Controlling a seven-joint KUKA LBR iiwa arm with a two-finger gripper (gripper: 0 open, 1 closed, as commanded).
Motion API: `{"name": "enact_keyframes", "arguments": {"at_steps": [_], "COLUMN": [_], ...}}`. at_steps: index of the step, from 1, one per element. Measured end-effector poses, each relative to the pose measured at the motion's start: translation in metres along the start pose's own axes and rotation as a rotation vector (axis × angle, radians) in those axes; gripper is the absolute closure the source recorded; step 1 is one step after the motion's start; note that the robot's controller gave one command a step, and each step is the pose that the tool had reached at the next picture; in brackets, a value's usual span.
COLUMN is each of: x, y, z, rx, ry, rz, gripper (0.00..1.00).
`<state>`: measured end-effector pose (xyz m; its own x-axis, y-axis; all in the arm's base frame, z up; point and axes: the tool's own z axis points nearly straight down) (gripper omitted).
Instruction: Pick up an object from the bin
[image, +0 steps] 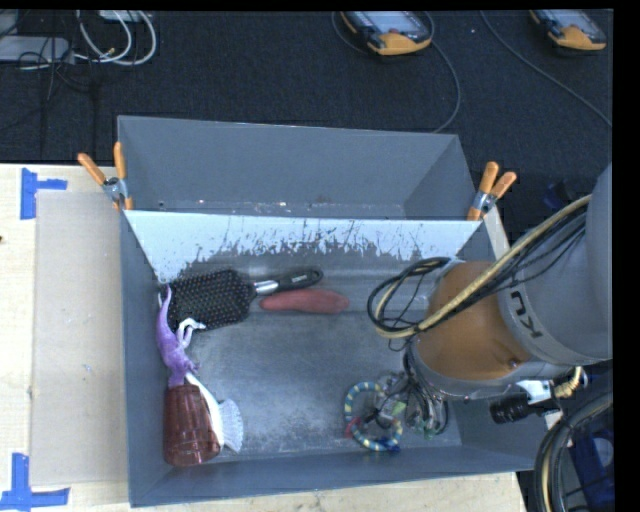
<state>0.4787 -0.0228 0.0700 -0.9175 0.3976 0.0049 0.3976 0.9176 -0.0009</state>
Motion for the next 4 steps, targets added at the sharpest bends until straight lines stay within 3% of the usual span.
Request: {"name": "enact_keyframes", "arguments": {"at_steps": [2,3,4], "x": [0.001,0.003,0.001], "y": [0.000,-0.001,-0.001], "z": [-0.003,-0.023,-0.043], "rx": [0.001,0.004,0.002], "ry": [0.003,0.011,0.005], "rz": [0.000,-0.001,0.000], "gripper": [1.00,1.00,1.00]}}
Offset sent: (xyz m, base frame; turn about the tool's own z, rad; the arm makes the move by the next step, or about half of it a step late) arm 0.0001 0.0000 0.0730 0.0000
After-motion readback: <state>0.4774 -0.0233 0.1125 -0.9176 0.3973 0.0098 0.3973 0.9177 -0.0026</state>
